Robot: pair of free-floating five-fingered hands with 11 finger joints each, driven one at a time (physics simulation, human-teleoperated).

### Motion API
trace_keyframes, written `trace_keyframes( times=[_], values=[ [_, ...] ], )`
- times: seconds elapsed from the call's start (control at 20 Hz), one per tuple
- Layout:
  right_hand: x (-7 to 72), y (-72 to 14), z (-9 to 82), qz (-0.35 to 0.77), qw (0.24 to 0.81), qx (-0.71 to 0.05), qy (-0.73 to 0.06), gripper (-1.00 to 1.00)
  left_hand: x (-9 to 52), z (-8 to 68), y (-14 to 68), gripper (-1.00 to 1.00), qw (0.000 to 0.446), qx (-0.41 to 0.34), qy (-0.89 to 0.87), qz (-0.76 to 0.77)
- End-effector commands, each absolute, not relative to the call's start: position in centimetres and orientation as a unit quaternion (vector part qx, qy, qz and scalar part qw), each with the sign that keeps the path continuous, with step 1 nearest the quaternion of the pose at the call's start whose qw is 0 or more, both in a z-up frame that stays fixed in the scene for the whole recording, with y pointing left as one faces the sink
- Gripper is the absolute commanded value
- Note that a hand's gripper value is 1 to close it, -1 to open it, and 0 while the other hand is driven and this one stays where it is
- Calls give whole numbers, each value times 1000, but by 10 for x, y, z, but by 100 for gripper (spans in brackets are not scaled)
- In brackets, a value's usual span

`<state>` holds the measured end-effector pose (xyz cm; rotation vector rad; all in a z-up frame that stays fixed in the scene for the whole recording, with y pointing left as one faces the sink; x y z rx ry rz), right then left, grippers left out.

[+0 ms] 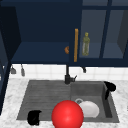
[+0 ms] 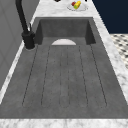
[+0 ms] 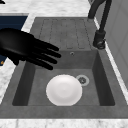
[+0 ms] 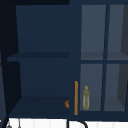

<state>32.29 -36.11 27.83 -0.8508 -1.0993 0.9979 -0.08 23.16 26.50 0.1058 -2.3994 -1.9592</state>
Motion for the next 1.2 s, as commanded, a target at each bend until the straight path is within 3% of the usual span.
trace_keyframes(
  times=[0.0,0.35,0.5,1.15],
  values=[
    [318,-358,277,376,675,-363,-521,-100,-1,265,232,0,21,34,-774,-632],
    [307,-343,277,329,671,-348,-566,-100,-1,265,232,0,21,34,-774,-632],
    [299,-324,273,325,648,-383,-573,-100,-1,265,232,0,21,34,-774,-632],
    [265,-269,272,217,629,-409,-625,-100,-1,265,232,0,21,34,-774,-632]
  ],
)
